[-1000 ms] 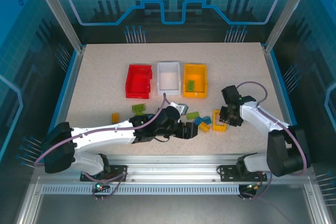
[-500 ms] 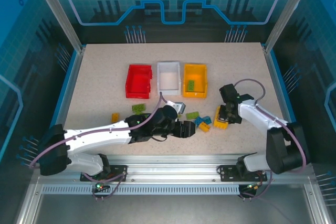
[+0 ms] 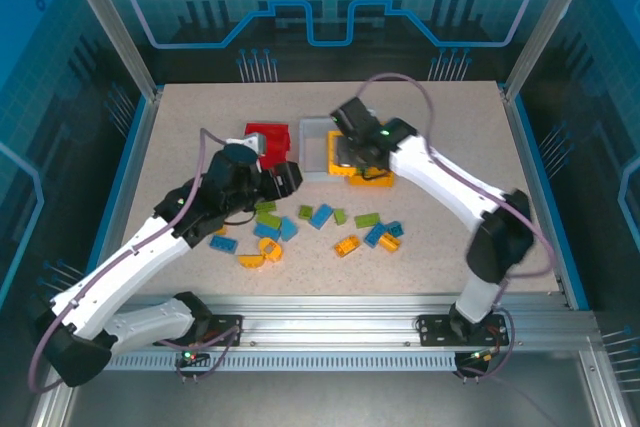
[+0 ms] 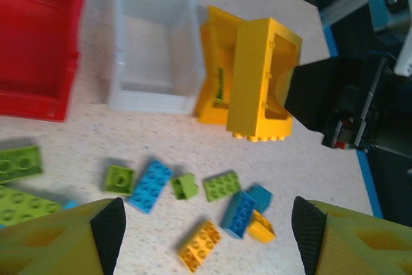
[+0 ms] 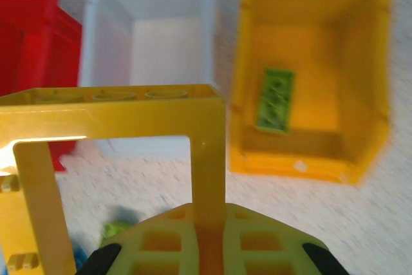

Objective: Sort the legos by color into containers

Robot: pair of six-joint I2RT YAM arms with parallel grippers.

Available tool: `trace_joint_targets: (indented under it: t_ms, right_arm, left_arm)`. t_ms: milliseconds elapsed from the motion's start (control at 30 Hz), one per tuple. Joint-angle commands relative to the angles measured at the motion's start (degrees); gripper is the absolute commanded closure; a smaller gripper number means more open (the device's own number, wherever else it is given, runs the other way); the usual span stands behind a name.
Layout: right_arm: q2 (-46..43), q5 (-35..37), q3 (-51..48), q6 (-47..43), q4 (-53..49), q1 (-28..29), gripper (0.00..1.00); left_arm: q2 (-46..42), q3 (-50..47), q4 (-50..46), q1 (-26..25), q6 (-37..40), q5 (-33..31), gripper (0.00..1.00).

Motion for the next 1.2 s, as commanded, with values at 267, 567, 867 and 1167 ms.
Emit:
trace_joint_targets:
  t_ms: [267,567,867,1167]
  right_arm:
    - [31.14,-2.70,33.66,0.24,-9.64,-2.85,0.88]
    - [39.42,-5.08,39.68,0.24,-10.68,-4.71,0.88]
    - [39.99,-6.51,40.50,0.33,-10.23,-5.36,0.85]
    - [33.33,-4.65,39.40,-1.87,-9.33,-3.33,0.60]
  left_arm:
    - [-0.04,0.74,-2.02,5.59,2.50,6.14,0.27]
    - [-2.93,-2.67,-1.84,5.57,1.57,6.91,0.27]
    - [-3.36,-4.07,-0.74,5.60,0.38,8.30,0.27]
    - [-4.75,-5.16,-3.03,5.62,0.60,6.24,0.27]
